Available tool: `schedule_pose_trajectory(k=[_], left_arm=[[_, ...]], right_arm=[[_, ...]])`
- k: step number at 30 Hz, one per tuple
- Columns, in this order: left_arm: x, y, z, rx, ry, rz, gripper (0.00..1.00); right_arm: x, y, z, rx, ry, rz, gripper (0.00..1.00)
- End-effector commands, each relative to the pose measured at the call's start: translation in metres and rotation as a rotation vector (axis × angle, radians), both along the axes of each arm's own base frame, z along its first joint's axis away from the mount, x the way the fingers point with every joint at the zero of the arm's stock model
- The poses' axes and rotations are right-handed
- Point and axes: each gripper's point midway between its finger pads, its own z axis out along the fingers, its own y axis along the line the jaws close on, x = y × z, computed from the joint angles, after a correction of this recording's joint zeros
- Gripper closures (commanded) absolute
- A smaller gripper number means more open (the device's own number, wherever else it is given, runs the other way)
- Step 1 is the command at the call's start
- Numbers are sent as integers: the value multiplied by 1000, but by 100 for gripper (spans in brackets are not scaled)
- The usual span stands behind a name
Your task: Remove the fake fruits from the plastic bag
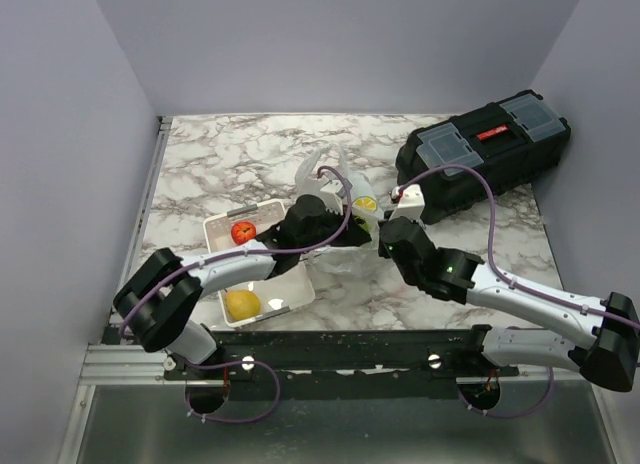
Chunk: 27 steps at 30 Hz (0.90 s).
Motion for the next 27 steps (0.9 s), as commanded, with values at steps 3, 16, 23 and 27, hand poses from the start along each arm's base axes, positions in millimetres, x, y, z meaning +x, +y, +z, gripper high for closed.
schedule_pose_trajectory(k=[3, 16, 23, 27], left_arm=[[-30, 19, 37, -43, -24, -107, 100], [-18, 18, -31, -34, 162, -89, 87], [-20, 21, -30, -30, 144, -93, 72], [-17, 22, -33, -2, 133, -88, 73]], right_arm=[[-1, -11, -8, -10, -4, -51, 99], [-12, -14, 44, 100, -40, -5, 99], [-36, 1, -12, 78, 157, 89, 99], [-59, -10, -44, 28, 359, 18, 99]])
